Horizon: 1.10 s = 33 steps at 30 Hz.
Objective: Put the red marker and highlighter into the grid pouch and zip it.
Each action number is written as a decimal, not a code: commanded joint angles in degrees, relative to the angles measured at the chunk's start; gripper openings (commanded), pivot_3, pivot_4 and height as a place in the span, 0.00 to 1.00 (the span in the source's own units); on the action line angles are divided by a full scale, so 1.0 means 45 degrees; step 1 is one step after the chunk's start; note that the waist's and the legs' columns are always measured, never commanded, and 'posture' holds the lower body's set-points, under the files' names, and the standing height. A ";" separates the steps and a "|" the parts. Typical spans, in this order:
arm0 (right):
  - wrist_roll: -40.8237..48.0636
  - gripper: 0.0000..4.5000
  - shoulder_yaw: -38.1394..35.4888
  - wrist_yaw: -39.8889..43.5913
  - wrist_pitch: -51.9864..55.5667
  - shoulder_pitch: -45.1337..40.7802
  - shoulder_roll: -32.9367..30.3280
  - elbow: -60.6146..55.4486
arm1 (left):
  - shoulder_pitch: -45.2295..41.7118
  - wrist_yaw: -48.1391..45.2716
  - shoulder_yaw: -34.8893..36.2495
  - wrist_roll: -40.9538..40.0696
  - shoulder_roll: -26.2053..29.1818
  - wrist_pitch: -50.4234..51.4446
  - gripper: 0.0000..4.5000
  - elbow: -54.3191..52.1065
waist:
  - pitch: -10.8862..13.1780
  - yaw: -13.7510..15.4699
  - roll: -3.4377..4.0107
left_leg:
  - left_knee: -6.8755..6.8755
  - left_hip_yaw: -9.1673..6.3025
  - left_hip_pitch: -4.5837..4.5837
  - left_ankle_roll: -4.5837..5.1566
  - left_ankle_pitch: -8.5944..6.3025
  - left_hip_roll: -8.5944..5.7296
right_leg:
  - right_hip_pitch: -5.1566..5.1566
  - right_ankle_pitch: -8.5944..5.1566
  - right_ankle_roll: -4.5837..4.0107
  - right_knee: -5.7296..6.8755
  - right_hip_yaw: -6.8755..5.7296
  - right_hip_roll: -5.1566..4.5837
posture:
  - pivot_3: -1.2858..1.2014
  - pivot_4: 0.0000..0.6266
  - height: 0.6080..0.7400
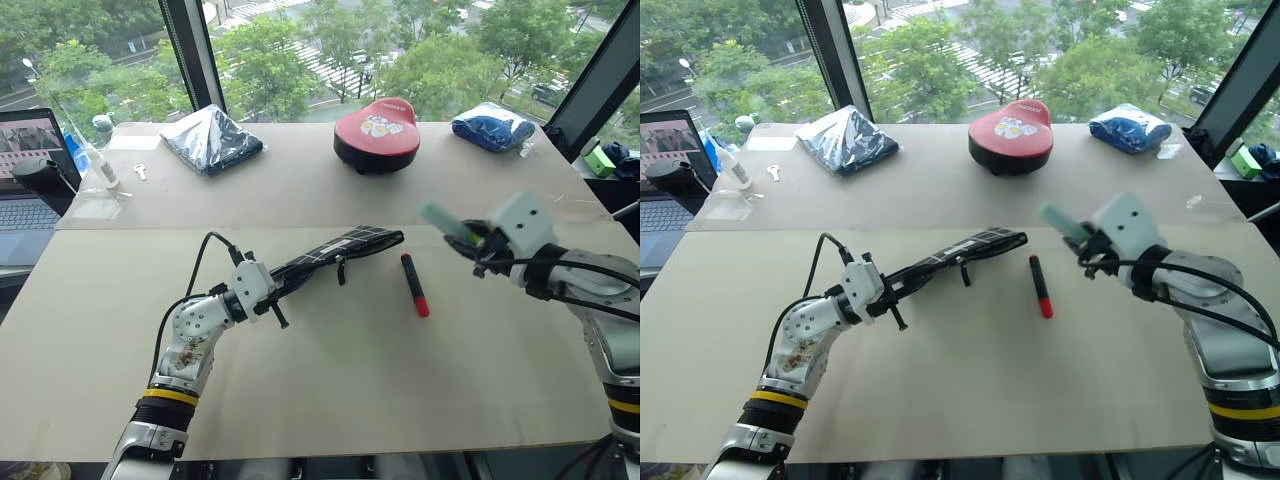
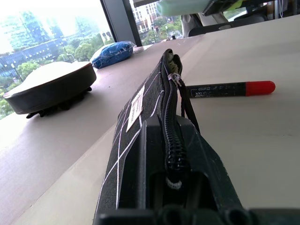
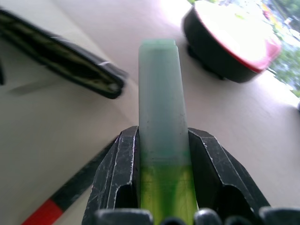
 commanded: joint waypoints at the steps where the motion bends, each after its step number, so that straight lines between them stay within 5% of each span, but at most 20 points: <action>1: 0.0042 0.24 0.0394 0.0704 -0.0118 -0.0511 -0.0182 -0.0380 | -0.0147 0.0014 0.0051 -0.0170 -0.0019 -0.0072 0.00 -0.0487 | 0.0002 0.0009 -0.0002 | 0.0001 -0.0001 -0.0001 0.0001 0.0000 0.0000 | 0.0000 0.0000 -0.0001 -0.0001 -0.0001 -0.0001 | 0.52 0.24 1.00; 17: -0.0982 0.24 0.1491 0.0711 -0.0186 -0.1420 0.0541 0.0824 | -0.0074 -0.0091 -0.0019 -0.0190 0.0010 -0.0104 0.00 -0.0626 | 0.0002 0.0029 -0.0002 | 0.0003 -0.0001 -0.0023 -0.0045 0.0024 0.0000 | -0.0020 0.0004 -0.0005 -0.0008 -0.0008 -0.0014 | 0.52 0.24 1.00; 25: 0.1153 0.24 0.0287 0.1705 0.0848 -0.1241 0.0537 -0.0148 | -0.0058 -0.0092 -0.0032 -0.0190 -0.0006 -0.0094 0.00 -0.0631 | 0.0002 0.0021 -0.0002 | 0.0003 -0.0002 -0.0025 -0.0009 0.0002 0.0002 | -0.0022 0.0004 -0.0006 -0.0008 -0.0008 -0.0015 | 0.52 0.24 1.00; 33: 0.0612 0.24 0.0481 0.1411 0.0850 -0.1267 0.0368 0.0650 | -0.0099 -0.0028 -0.0038 -0.0167 -0.0061 -0.0079 0.00 -0.0638 | 0.0002 0.0020 -0.0002 | 0.0004 -0.0002 -0.0024 -0.0004 -0.0001 0.0001 | -0.0023 0.0006 -0.0007 -0.0009 -0.0007 -0.0021 | 0.52 0.24 1.00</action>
